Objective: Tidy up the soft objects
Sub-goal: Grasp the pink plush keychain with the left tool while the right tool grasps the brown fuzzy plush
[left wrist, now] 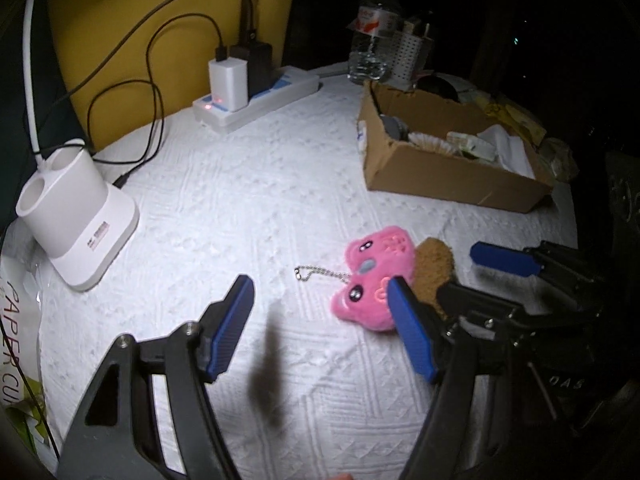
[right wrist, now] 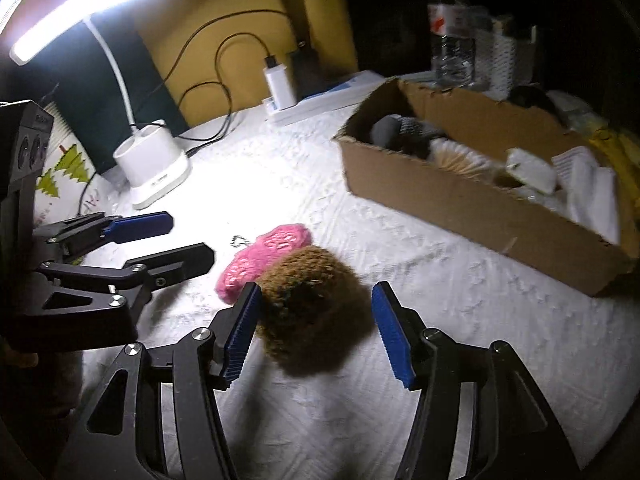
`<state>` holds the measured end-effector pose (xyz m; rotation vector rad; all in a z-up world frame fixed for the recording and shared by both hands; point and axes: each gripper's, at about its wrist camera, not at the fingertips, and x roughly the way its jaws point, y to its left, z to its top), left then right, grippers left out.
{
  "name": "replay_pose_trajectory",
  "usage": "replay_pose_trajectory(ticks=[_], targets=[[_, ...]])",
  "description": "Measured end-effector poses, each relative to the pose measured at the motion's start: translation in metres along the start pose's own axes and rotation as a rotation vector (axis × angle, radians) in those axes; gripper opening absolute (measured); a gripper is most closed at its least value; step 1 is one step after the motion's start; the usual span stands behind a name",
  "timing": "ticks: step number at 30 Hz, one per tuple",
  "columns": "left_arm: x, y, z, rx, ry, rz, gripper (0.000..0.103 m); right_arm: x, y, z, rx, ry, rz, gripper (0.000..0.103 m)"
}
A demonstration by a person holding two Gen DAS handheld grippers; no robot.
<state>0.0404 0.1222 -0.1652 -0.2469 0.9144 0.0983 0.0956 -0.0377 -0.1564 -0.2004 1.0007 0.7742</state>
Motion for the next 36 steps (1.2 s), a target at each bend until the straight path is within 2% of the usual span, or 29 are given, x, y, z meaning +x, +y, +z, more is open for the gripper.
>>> replay_pose_trajectory(ticks=[11, 12, 16, 20, 21, 23, 29, 36], targets=[[0.005, -0.005, -0.003, 0.015, 0.01, 0.012, 0.07, 0.019, -0.006, -0.003, 0.052, 0.033, 0.055, 0.063], [0.005, -0.006, -0.003, 0.018, 0.011, 0.013, 0.07, 0.02, -0.008, -0.004, 0.068, 0.034, 0.039, 0.063], [0.007, -0.011, -0.004, 0.031, 0.019, 0.02, 0.07, 0.024, -0.013, -0.005, 0.102, 0.045, 0.088, 0.063], [0.01, -0.014, -0.004, 0.039, 0.032, 0.032, 0.07, 0.024, -0.013, -0.004, 0.107, 0.044, 0.098, 0.051], [0.011, -0.016, -0.004, 0.043, 0.036, 0.036, 0.07, 0.024, -0.012, -0.003, 0.108, 0.044, 0.103, 0.043], [0.011, -0.018, -0.004, 0.051, 0.037, 0.036, 0.07, 0.02, -0.012, -0.002, 0.101, 0.038, 0.109, 0.04], [0.017, -0.027, 0.0, 0.069, 0.047, 0.035, 0.07, 0.004, -0.021, -0.005, 0.106, 0.001, 0.11, 0.037], [0.033, -0.042, 0.003, 0.087, 0.07, 0.023, 0.07, -0.023, -0.046, -0.01, 0.13, -0.045, 0.053, 0.037]])
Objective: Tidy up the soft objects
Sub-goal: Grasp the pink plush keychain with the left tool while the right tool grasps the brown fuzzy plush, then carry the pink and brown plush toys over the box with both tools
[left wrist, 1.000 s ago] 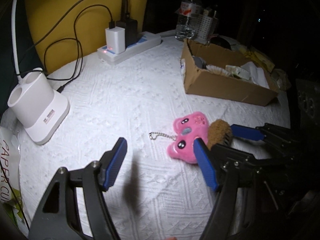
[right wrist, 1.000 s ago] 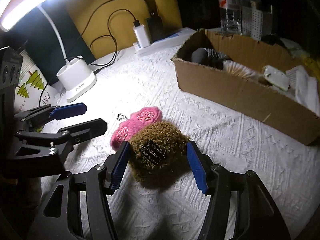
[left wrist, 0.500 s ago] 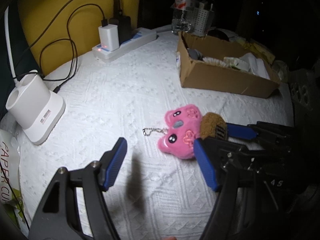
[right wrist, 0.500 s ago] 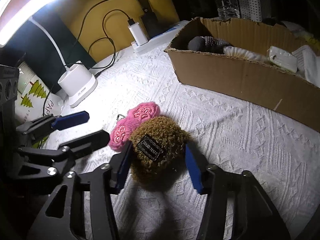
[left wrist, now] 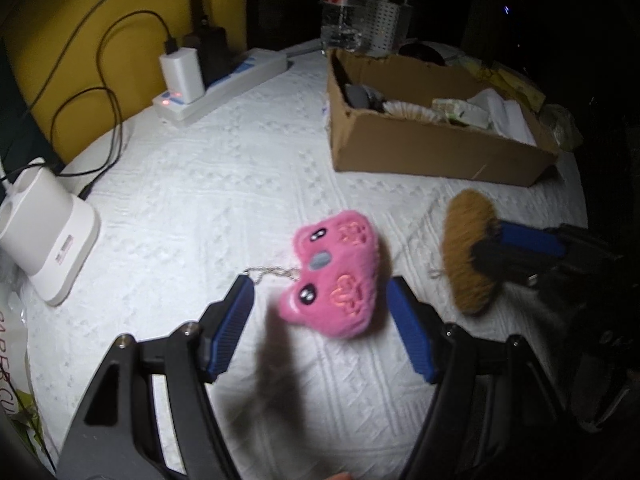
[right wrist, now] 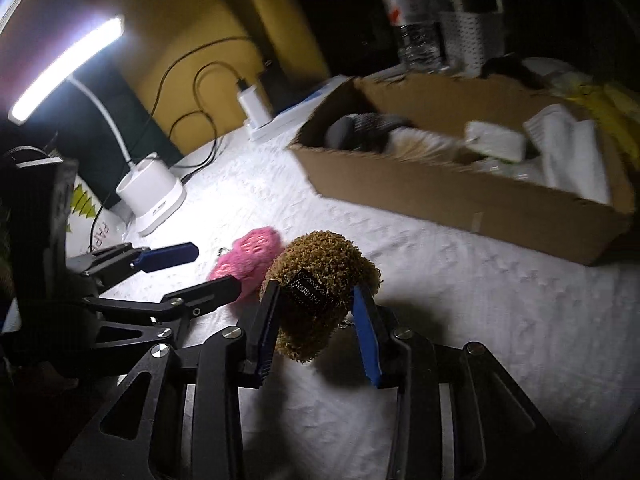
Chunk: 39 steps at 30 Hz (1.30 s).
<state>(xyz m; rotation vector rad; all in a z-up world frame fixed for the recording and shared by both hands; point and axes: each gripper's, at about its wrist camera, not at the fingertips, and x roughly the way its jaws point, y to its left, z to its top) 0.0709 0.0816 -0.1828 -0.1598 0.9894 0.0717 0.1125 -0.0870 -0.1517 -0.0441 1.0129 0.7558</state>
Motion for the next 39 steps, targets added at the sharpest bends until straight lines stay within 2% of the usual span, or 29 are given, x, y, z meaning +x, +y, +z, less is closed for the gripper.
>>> replay_pose_trajectory(ticks=[8, 10, 13, 28, 39], targets=[[0.021, -0.012, 0.0, 0.03, 0.01, -0.006, 0.068, -0.022, -0.03, -0.003, 0.06, -0.014, -0.04, 0.037], [0.024, -0.016, -0.001, 0.051, 0.016, 0.0, 0.047, -0.027, -0.037, -0.004, 0.073, -0.021, -0.047, 0.037], [0.022, -0.018, -0.002, 0.063, 0.005, -0.001, 0.045, -0.033, -0.043, -0.005, 0.084, -0.025, -0.053, 0.037], [-0.023, -0.044, 0.016, 0.088, -0.104, -0.059, 0.044, -0.065, -0.054, 0.001, 0.085, -0.067, -0.087, 0.037], [-0.037, -0.064, 0.034, 0.096, -0.144, -0.11, 0.044, -0.084, -0.062, 0.009, 0.081, -0.096, -0.104, 0.037]])
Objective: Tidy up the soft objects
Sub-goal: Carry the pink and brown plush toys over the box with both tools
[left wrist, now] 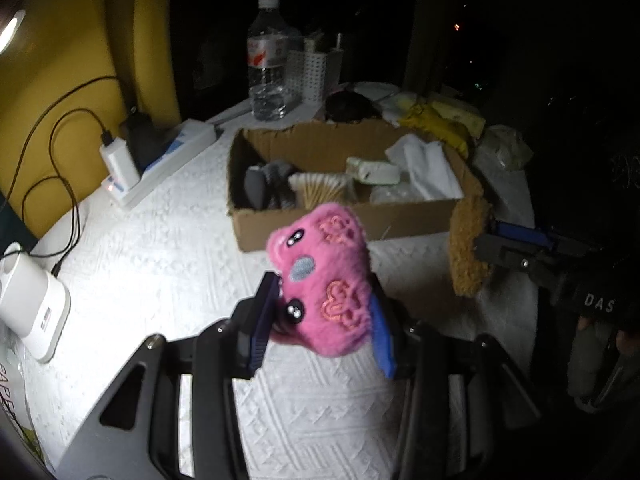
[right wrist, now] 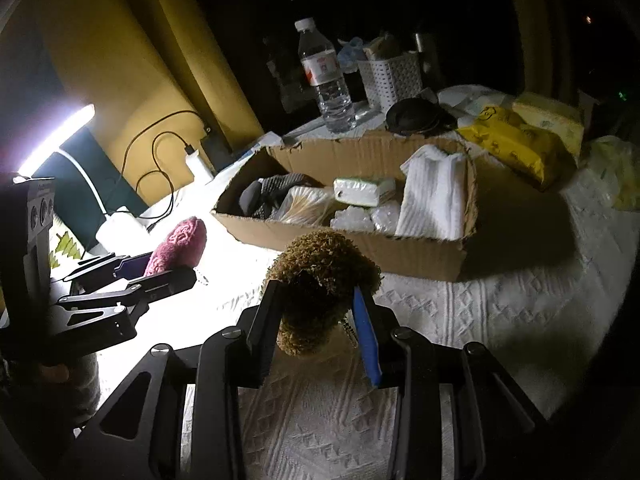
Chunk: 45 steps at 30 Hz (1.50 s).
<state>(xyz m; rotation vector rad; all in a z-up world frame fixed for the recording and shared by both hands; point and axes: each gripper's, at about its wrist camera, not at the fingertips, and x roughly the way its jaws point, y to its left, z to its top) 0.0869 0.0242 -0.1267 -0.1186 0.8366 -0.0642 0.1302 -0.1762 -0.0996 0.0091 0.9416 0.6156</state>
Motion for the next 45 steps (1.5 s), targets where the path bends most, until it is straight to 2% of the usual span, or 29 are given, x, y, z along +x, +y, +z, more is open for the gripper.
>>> replay_pose_trajectory(ticks=[18, 32, 45], targets=[[0.016, -0.013, 0.044, 0.028, -0.048, -0.005, 0.044, -0.004, -0.02, 0.034, -0.006, -0.06, 0.005, 0.037], [0.045, -0.005, 0.071, 0.001, -0.055, -0.007, 0.044, 0.022, -0.027, 0.062, -0.032, -0.06, 0.005, 0.037], [0.085, 0.01, 0.074, -0.038, -0.016, 0.0, 0.044, 0.065, -0.032, 0.077, -0.042, -0.012, 0.0, 0.037]])
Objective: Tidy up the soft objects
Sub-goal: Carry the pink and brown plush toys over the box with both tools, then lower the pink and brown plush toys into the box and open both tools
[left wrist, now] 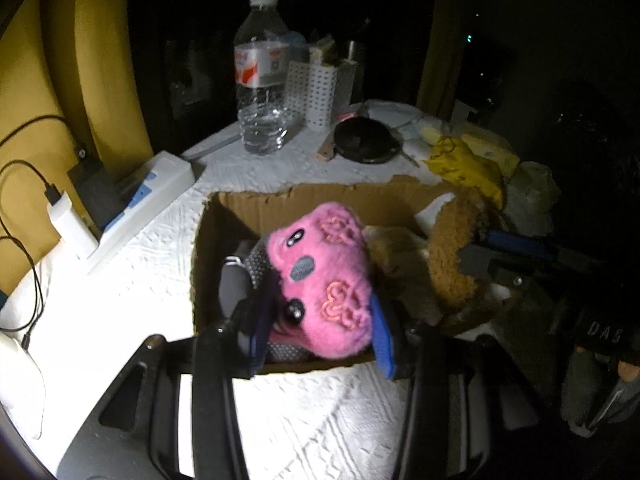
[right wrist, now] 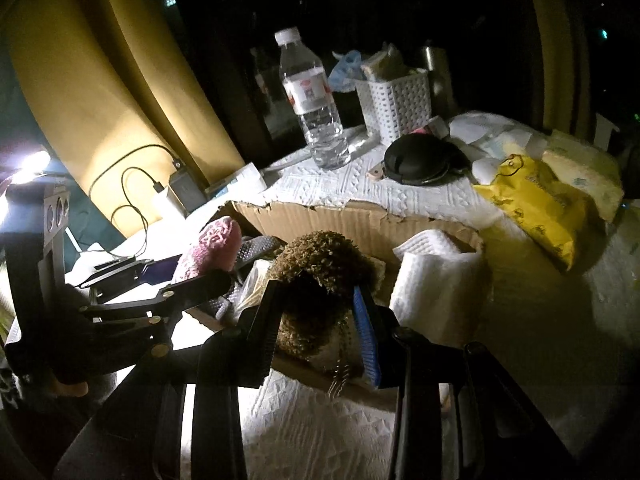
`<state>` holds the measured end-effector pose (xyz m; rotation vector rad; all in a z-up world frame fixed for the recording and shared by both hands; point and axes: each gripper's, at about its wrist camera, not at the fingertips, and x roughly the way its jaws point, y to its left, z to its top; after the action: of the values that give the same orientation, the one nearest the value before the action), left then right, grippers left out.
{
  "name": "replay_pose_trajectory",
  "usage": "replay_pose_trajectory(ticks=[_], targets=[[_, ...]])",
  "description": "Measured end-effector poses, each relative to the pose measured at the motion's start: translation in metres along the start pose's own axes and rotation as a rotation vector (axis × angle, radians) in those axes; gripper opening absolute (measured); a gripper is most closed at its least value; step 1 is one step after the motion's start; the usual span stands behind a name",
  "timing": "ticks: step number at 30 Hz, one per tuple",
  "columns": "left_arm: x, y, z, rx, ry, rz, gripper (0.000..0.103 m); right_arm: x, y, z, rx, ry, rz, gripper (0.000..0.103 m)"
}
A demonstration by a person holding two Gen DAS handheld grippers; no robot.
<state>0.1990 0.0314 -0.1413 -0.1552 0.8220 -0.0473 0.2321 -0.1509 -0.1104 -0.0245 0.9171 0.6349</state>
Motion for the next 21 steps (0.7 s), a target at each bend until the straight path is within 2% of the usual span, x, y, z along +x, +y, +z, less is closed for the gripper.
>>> replay_pose_trajectory(ticks=[7, 8, 12, 19, 21], targets=[[0.013, 0.006, -0.003, -0.016, 0.027, 0.002, 0.044, 0.025, 0.004, 0.002, -0.021, 0.035, -0.006, 0.037], [0.015, 0.007, -0.003, -0.018, 0.032, 0.001, 0.044, 0.029, 0.005, 0.002, -0.037, 0.012, 0.009, 0.038], [0.02, 0.008, -0.004, -0.016, 0.051, 0.0, 0.045, 0.039, 0.006, 0.001, -0.043, 0.027, 0.004, 0.038], [0.028, 0.012, -0.005, -0.032, 0.086, 0.014, 0.046, 0.041, 0.01, -0.001, -0.037, 0.028, 0.007, 0.039], [0.026, 0.013, -0.004, -0.035, 0.085, 0.012, 0.051, 0.037, 0.013, 0.001, -0.037, 0.021, 0.009, 0.039]])
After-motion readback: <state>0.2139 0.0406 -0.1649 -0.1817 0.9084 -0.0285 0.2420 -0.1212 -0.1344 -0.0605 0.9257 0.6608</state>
